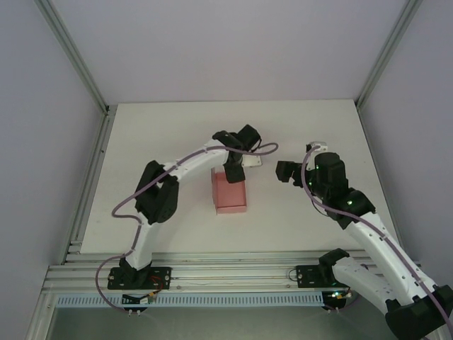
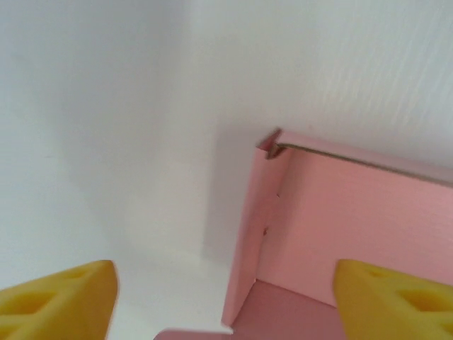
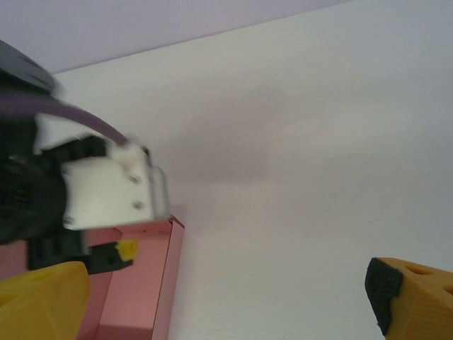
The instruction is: Assemble paper box
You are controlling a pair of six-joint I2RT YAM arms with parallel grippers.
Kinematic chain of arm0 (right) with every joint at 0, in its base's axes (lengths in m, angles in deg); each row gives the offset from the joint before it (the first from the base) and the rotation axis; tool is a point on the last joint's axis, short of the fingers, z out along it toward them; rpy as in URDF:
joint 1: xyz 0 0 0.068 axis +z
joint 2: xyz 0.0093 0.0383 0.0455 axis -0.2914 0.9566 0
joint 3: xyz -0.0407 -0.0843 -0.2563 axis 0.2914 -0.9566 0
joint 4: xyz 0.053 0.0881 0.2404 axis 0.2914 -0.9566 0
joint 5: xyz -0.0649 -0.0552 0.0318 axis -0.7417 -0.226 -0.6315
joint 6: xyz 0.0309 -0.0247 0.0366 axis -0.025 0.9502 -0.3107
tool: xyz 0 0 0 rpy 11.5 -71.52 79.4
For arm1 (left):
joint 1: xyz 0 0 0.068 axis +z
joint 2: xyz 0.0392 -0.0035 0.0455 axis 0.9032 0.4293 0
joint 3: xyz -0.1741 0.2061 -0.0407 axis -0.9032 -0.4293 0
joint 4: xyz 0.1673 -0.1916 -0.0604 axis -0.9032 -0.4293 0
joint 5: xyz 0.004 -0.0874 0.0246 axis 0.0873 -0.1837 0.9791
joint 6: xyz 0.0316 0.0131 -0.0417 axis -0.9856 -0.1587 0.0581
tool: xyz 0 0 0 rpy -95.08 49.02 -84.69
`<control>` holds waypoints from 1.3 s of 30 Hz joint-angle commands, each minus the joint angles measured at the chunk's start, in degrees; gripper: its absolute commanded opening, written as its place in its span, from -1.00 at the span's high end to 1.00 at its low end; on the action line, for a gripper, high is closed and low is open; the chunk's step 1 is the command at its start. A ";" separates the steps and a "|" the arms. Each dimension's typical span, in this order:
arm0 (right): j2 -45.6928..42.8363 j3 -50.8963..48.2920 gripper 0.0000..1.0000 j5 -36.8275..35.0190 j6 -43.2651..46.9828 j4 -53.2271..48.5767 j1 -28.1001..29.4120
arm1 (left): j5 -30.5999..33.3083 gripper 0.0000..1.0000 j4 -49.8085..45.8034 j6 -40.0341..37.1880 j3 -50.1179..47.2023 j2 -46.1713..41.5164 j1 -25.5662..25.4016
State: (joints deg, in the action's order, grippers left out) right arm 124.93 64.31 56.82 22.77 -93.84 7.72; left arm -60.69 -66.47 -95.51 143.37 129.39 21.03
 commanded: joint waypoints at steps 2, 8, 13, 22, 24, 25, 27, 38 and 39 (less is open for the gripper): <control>2.38 1.83 -1.00 3.51 2.26 -0.10 -1.59 | -4.92 -0.77 11.82 6.17 -4.60 -12.59 1.81; 15.24 7.64 -1.00 20.40 15.26 1.01 -2.63 | 9.62 -1.00 28.30 32.43 -14.43 -27.98 9.44; 37.33 23.14 -0.84 26.19 26.65 -5.01 -0.49 | 10.06 -1.00 25.65 54.00 -29.63 -42.54 21.66; 70.50 51.56 -0.45 27.28 50.96 -22.92 6.34 | 9.90 -1.00 24.99 62.62 -53.18 -61.28 29.75; 72.80 53.38 -0.45 29.12 53.49 -23.46 6.40 | 10.56 -1.00 23.91 62.78 -54.35 -62.45 29.90; 73.55 53.52 -0.45 29.35 53.98 -22.69 6.45 | 10.87 -0.99 23.72 62.94 -54.94 -62.82 29.87; 74.97 54.01 -0.45 30.45 55.29 -22.61 6.64 | 10.94 -1.00 23.60 63.02 -55.74 -63.05 29.99; 74.27 47.81 0.48 23.16 48.02 -14.45 8.68 | 8.03 -1.00 23.85 62.60 -56.07 -61.17 30.15; 73.51 46.68 0.58 21.66 45.84 -12.44 8.73 | 8.28 -1.00 23.91 62.53 -56.16 -61.29 30.11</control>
State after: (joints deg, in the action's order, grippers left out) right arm 200.49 113.47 81.74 73.57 -110.63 16.14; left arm -51.68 -42.73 -33.46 87.99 68.34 50.49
